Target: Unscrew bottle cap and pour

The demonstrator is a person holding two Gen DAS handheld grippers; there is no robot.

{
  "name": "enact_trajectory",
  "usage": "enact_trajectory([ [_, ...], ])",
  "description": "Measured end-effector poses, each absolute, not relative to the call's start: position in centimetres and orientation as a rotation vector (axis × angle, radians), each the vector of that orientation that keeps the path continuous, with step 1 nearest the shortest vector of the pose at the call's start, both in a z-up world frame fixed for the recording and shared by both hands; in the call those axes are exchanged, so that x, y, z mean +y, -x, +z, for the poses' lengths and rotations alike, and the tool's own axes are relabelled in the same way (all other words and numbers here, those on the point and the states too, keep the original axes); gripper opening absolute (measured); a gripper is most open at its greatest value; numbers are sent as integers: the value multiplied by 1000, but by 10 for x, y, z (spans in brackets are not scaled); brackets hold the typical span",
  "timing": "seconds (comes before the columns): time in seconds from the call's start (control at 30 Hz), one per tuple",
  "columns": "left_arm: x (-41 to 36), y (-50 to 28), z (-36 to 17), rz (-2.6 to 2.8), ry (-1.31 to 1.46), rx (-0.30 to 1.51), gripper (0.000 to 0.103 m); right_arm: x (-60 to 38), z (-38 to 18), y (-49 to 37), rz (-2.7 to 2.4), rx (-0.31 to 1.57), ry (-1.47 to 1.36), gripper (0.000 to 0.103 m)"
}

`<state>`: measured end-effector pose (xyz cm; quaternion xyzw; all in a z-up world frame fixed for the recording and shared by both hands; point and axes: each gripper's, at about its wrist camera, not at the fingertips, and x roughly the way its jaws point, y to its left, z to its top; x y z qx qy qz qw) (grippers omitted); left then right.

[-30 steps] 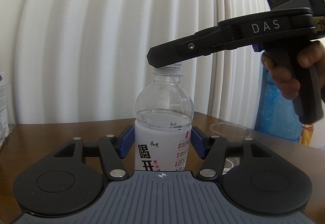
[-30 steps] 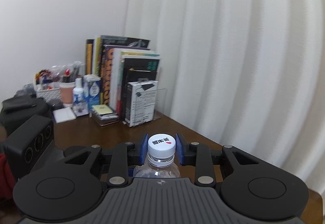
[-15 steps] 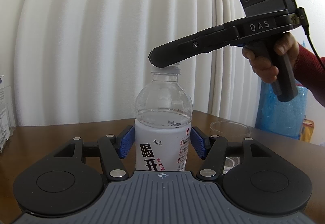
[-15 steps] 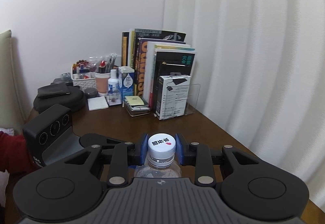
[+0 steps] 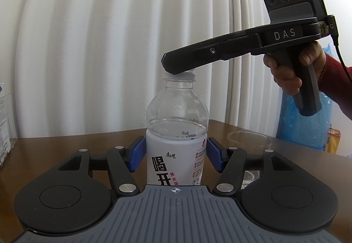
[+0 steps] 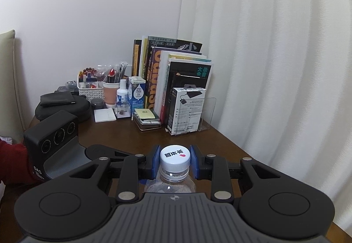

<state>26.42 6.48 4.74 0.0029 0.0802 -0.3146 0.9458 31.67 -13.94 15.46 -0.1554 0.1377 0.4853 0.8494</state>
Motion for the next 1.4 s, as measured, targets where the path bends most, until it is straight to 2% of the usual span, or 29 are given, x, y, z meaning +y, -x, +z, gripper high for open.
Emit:
enact_trajectory([
  [0.23, 65, -265, 46, -642, -6, 164, 60, -137, 153, -315, 994, 284, 331, 32],
  [0.33, 66, -271, 45, -642, -4, 165, 60, -134, 150, -313, 973, 285, 340, 38],
  [0.47, 66, -267, 45, -641, -5, 164, 60, -132, 147, -310, 944, 274, 327, 38],
  [0.63, 64, -267, 45, -642, -5, 165, 60, -134, 148, -303, 903, 255, 295, 52],
  [1.0, 64, -266, 48, -640, 3, 166, 60, -115, 136, -260, 588, 166, 163, 60],
  [1.27, 64, -266, 49, -641, 8, 168, 60, -95, 121, -261, 453, 125, 119, 59],
  [1.4, 63, -266, 49, -642, 9, 168, 60, -93, 119, -265, 440, 123, 107, 44],
])
